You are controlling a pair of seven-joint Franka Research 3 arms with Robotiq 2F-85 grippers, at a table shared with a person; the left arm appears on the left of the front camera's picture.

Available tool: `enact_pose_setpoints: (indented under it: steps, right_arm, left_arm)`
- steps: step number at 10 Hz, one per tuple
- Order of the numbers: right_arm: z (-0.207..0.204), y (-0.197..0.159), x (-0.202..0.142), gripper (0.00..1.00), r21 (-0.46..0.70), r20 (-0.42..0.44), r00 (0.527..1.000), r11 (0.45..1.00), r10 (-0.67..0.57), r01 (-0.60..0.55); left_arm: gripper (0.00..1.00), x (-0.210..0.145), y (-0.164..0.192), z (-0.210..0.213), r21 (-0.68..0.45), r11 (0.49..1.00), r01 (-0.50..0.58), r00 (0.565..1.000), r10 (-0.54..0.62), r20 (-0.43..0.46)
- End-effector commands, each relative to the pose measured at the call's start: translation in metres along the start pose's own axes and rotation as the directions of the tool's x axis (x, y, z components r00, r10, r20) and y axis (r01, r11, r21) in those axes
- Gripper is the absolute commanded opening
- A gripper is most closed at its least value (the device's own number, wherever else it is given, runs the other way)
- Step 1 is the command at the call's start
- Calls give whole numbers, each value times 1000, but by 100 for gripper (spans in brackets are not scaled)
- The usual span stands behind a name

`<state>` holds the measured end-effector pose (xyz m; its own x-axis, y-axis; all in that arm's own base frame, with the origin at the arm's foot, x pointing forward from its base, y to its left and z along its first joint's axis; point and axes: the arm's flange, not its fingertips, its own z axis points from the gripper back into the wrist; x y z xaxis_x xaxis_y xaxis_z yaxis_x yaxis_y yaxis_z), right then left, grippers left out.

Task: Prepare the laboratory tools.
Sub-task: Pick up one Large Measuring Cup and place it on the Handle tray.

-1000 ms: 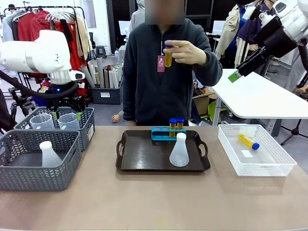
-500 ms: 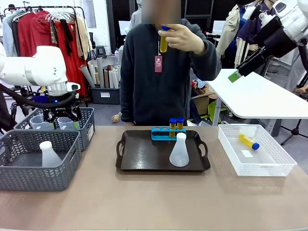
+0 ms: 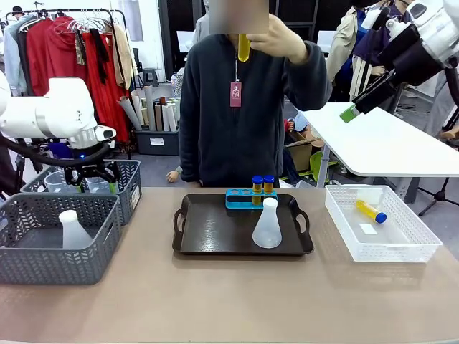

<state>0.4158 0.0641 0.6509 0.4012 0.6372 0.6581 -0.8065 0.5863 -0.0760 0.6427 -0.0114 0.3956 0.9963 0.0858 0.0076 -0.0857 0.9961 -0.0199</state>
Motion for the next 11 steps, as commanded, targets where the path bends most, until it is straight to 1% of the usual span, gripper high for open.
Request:
enact_pose_setpoints:
  steps: [1,2,3,7,8,11]
  right_arm:
    - [1,0,0,100,13,11,1000,1000,1,-1]
    - [1,0,0,100,13,11,1000,1000,1,-1]
    - [1,0,0,100,13,11,1000,1000,1,-1]
    - [1,0,0,100,13,11,1000,1000,1,-1]
    - [1,0,0,100,13,11,1000,1000,1,-1]
    - [1,0,0,100,13,11,1000,1000,1,-1]
  left_arm:
    - [100,-4,5,-6,7,1000,29,999,-29,33]
    - [100,-3,6,-7,11,999,39,998,-39,38]
    - [95,-3,6,-7,34,998,46,998,-47,38]
    - [18,-4,8,-7,35,998,49,998,-51,39]
    - [0,-5,6,-8,33,998,49,998,-50,37]
    - [0,-5,7,-7,34,998,48,998,-50,35]
